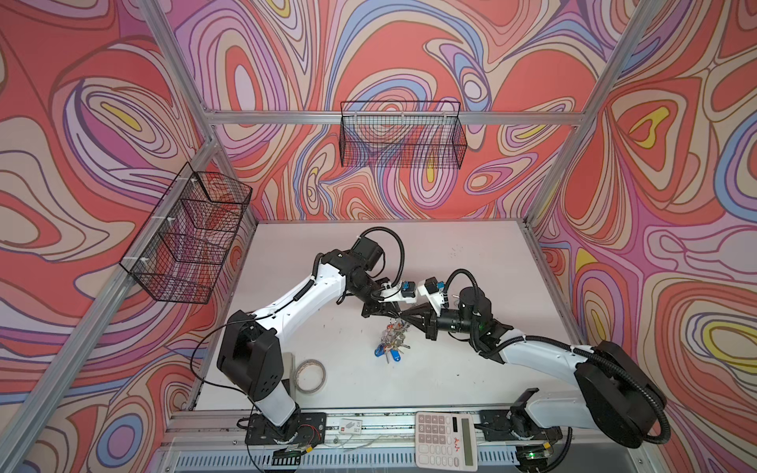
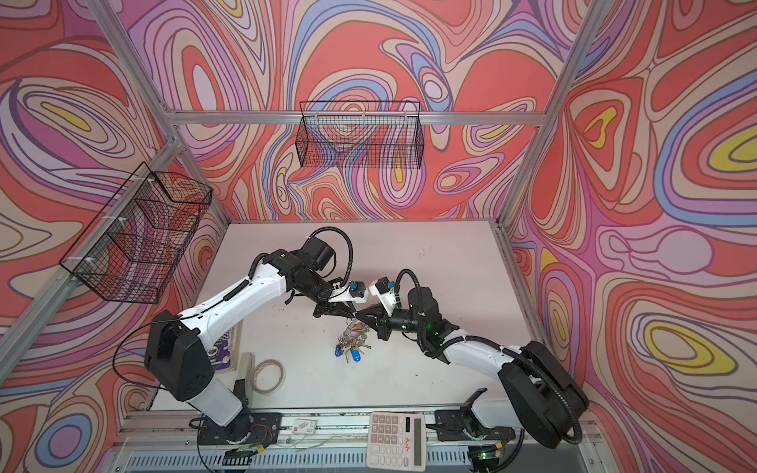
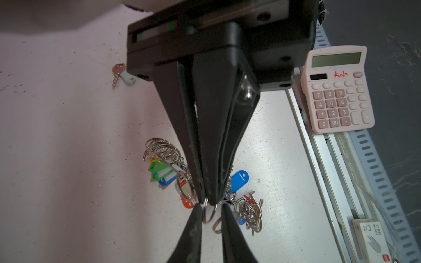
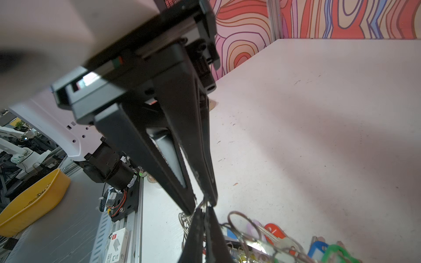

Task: Attach keys to a key ring
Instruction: Pass the keyring.

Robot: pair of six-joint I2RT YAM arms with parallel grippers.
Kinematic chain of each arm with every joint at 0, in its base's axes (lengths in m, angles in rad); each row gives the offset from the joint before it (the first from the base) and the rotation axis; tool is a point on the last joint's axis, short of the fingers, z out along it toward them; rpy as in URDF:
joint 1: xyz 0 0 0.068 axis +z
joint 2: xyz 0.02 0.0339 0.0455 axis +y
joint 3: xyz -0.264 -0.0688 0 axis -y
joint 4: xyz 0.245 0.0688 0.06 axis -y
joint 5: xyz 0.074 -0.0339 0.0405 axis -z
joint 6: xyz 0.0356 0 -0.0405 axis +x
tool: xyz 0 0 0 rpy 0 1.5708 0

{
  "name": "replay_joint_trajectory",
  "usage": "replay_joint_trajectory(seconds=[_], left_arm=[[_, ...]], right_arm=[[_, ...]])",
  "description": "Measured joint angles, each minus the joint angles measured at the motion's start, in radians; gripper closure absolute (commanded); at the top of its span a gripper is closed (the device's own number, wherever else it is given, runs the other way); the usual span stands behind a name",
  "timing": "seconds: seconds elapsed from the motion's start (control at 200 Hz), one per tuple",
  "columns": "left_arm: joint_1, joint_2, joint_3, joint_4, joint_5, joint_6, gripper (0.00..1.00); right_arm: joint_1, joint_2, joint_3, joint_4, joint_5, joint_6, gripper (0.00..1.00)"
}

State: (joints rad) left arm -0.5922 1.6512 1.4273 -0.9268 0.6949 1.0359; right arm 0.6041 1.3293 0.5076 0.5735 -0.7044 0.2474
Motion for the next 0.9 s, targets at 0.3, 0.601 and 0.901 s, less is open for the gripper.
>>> replay_joint_trajectory(seconds=[0.3, 0.601, 0.901], left_arm=[[-0.005, 0.023, 0.028, -0.025, -0.022, 0.000, 1.00], [-0.007, 0.029, 0.030, -0.033, -0.020, -0.009, 1.00], [-0.007, 0.020, -0.016, 0.009, 0.000, -0.065, 1.00]], right_arm=[[0.004, 0.000, 0.000, -0.010, -0.002, -0.006, 1.00], [0.004, 0.000, 0.000, -0.021, -0.002, -0.014, 1.00], [0.004, -0.008, 0.000, -0.050, 0.017, -0.018, 0.81]])
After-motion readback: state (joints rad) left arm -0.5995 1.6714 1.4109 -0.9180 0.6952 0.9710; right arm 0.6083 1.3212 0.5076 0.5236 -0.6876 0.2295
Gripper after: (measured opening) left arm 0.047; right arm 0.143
